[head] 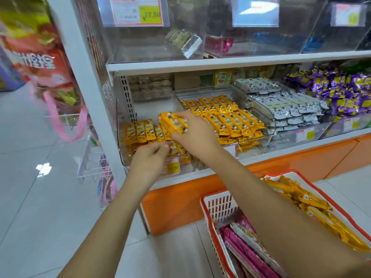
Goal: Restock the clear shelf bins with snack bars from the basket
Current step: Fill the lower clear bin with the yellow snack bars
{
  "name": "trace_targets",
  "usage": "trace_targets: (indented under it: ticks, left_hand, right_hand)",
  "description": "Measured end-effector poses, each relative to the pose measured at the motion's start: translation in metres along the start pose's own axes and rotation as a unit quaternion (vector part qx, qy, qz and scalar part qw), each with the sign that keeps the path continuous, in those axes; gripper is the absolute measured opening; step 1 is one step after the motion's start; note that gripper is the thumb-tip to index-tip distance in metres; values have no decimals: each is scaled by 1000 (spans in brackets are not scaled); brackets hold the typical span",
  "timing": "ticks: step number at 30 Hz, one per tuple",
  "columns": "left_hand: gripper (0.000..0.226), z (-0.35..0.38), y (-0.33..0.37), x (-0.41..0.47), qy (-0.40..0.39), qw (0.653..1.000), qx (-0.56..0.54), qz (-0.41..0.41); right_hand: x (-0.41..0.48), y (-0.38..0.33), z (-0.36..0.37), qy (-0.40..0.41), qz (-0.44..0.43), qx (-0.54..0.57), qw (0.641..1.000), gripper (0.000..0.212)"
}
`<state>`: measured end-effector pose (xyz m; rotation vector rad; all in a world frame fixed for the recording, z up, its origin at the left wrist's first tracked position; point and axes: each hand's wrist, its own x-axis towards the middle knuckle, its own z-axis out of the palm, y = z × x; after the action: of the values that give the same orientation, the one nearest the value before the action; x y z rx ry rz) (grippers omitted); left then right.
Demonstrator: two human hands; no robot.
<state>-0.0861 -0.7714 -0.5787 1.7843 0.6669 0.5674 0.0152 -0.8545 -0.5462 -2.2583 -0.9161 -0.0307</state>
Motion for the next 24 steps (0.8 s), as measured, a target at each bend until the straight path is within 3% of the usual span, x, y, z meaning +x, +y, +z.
trace_targets:
  ticks: [2, 4, 10, 17, 24]
  left_hand:
    - [20, -14, -13, 0, 18, 958, 272, 93]
    - [22, -22, -22, -1, 14, 932, 344, 115]
    - [28, -31, -27, 0, -18, 933, 334, 128]
    - [32, -35, -28, 2, -22, 930, 339, 140]
    - [31, -32, -32, 5, -21, 928, 343, 145]
  right_hand:
    - [29, -8, 14, -10, -4, -69, 998, 53]
    - [53, -17, 33, -28, -7, -139, 990, 48]
    - [100, -14, 85, -84, 75, -174, 978, 44]
    - [128, -1, 124, -88, 170, -59, 980, 44]
    - [130, 2, 131, -188, 156, 7, 970, 54]
